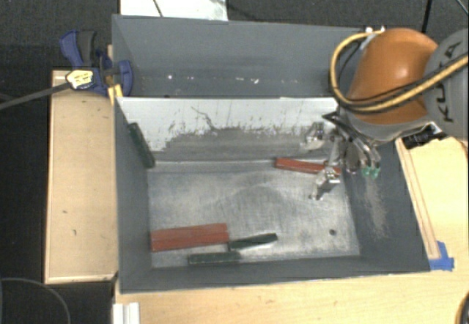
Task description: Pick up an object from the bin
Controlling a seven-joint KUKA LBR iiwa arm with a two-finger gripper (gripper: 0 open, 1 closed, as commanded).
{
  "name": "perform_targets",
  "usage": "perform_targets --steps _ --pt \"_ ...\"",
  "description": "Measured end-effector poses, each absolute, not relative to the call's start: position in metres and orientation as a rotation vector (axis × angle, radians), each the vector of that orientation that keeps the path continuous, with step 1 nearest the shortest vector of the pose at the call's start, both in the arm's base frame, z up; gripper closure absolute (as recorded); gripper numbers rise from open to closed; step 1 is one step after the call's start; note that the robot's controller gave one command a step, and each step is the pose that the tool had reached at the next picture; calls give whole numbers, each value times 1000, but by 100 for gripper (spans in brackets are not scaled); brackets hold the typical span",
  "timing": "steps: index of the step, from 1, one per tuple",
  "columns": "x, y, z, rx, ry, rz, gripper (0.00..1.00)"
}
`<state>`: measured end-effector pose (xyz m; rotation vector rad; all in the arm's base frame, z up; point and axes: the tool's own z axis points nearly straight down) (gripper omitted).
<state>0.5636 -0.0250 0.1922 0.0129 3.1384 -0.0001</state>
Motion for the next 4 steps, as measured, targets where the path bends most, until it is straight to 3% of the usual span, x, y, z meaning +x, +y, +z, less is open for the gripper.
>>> perform_targets --steps 1,2,3,4 --pt "564 -25 192 13 3138 0 0" --pt "522 7 149 -56 3134 -1 0" --pt "508 53 136 -153 3140 0 0" --pt "491 24 79 -317 3122 0 100"
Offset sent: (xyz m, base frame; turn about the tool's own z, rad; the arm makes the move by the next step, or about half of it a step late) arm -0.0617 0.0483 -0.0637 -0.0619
